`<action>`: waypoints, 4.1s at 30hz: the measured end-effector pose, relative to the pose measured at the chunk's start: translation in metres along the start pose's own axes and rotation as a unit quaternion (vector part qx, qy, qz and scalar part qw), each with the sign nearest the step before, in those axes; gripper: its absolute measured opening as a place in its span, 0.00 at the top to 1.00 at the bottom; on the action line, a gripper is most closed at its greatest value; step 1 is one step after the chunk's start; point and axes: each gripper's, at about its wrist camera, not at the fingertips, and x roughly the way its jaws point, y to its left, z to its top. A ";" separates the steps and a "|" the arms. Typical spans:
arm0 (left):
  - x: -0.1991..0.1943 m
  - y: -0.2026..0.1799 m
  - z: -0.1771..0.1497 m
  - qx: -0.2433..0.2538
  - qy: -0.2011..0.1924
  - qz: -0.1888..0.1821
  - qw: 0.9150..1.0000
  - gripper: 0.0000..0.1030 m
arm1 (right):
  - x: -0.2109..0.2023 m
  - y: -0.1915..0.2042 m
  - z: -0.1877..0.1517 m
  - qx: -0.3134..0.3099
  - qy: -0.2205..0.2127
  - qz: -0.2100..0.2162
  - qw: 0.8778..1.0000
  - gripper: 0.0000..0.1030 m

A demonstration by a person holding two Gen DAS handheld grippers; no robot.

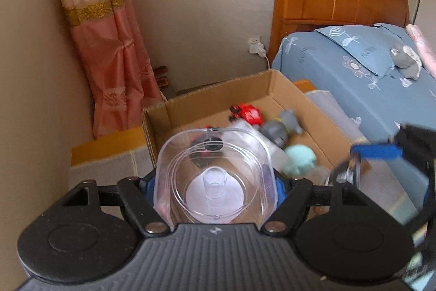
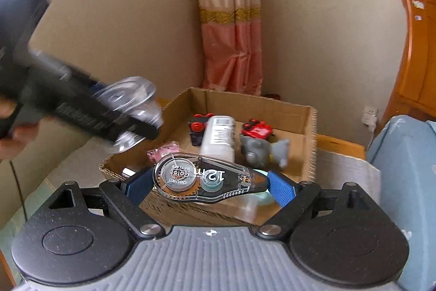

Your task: Organize rigid objects

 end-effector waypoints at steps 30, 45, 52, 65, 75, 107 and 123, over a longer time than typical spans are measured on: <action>0.058 0.016 0.037 -0.041 -0.009 0.016 0.999 0.06 | -0.014 0.023 -0.006 0.005 -0.017 -0.011 1.000 0.00; -0.062 -0.027 -0.052 -0.018 -0.119 0.065 0.991 0.01 | -0.044 0.029 -0.033 0.066 0.021 -0.089 0.994 0.00; -0.091 -0.063 -0.118 -0.049 -0.099 0.091 0.990 0.01 | -0.060 0.031 -0.059 0.095 0.058 -0.149 0.982 0.00; -0.121 -0.092 -0.137 -0.092 -0.056 0.151 0.983 0.01 | -0.099 0.053 -0.069 0.097 0.062 -0.193 0.974 0.00; -0.130 -0.092 -0.137 -0.115 -0.061 0.146 0.981 0.01 | -0.106 0.056 -0.064 0.101 0.049 -0.189 0.976 0.00; -0.132 -0.092 -0.138 -0.124 -0.055 0.150 0.979 0.01 | -0.111 0.055 -0.062 0.104 0.041 -0.187 0.976 0.00; -0.134 -0.095 -0.137 -0.124 -0.053 0.151 0.979 0.01 | -0.114 0.057 -0.062 0.103 0.037 -0.186 0.976 0.00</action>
